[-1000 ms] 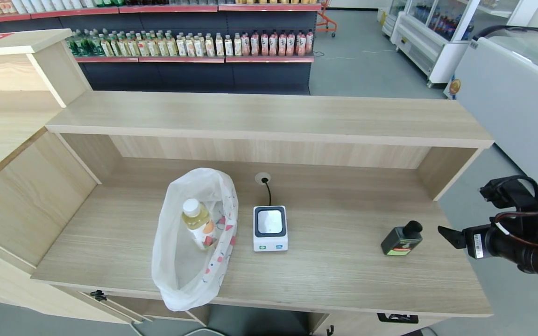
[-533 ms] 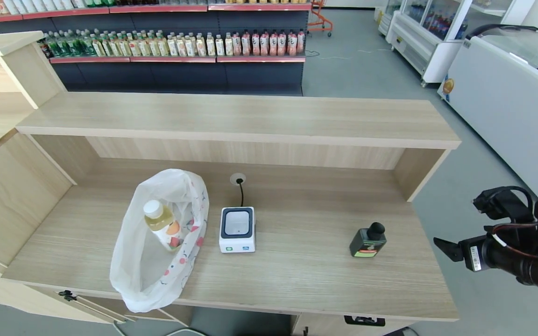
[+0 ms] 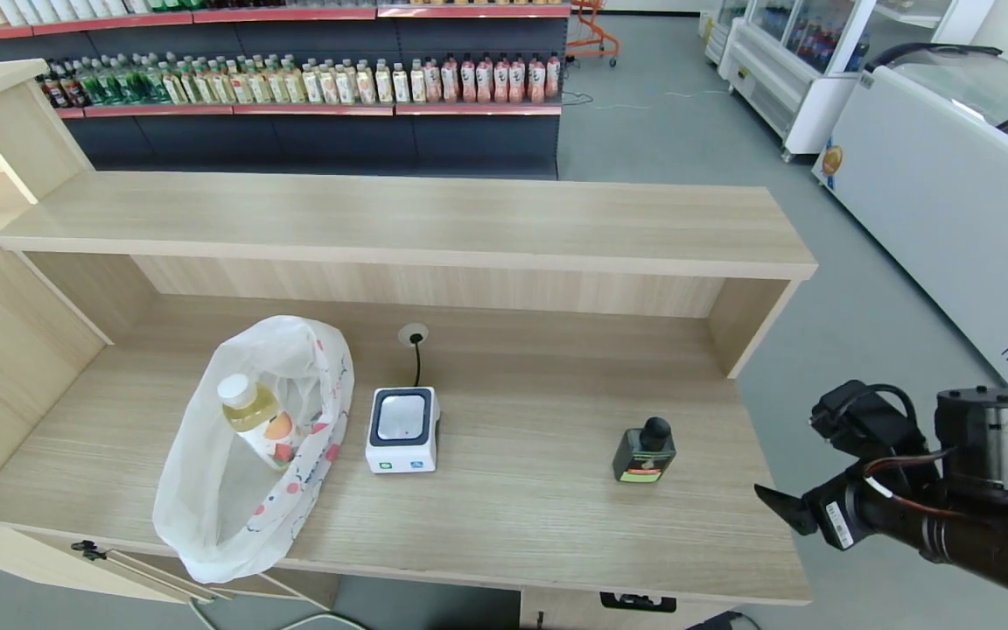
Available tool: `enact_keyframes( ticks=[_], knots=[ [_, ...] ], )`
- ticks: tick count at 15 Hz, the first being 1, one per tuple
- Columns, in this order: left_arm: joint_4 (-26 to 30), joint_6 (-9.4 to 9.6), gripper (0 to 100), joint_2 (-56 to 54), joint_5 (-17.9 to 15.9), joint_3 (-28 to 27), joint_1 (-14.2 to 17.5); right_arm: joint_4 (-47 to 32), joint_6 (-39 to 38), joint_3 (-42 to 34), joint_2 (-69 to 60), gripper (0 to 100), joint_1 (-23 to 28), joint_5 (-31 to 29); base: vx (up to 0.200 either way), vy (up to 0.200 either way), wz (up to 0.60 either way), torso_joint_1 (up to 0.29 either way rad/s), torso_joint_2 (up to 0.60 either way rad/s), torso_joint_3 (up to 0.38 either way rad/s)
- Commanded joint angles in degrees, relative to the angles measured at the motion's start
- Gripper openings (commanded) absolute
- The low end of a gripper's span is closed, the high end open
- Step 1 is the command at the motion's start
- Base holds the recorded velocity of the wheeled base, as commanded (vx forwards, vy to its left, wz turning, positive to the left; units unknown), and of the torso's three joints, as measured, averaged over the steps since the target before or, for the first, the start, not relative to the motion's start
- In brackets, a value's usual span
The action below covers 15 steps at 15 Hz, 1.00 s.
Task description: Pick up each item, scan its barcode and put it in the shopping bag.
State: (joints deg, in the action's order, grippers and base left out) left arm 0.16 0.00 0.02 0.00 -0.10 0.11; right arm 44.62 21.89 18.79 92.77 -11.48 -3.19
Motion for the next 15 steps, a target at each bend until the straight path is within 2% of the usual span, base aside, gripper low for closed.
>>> enact_keyframes(
  ticks=[1,6,10,15],
  knots=[
    [0.0,0.00,100,0.0,0.0,0.0,0.1,0.0,0.1,-0.9,2.0,100,-4.0,-0.2,0.000,0.000,0.00,0.000,0.00,0.000],
    [0.0,0.00,100,0.0,0.0,0.0,0.1,0.4,3.2,-0.2,6.9,100,-5.3,-0.2,0.000,0.000,0.00,0.000,0.00,0.000],
    [0.0,0.00,100,0.0,0.0,0.0,0.1,0.6,11.4,6.9,12.0,100,-5.0,0.0,0.000,0.000,0.00,0.000,0.00,0.000],
    [0.0,0.00,100,0.0,0.0,0.0,0.1,0.6,11.2,12.8,18.9,100,-5.3,1.7,0.000,0.000,0.00,0.000,0.00,0.000]
  ],
)
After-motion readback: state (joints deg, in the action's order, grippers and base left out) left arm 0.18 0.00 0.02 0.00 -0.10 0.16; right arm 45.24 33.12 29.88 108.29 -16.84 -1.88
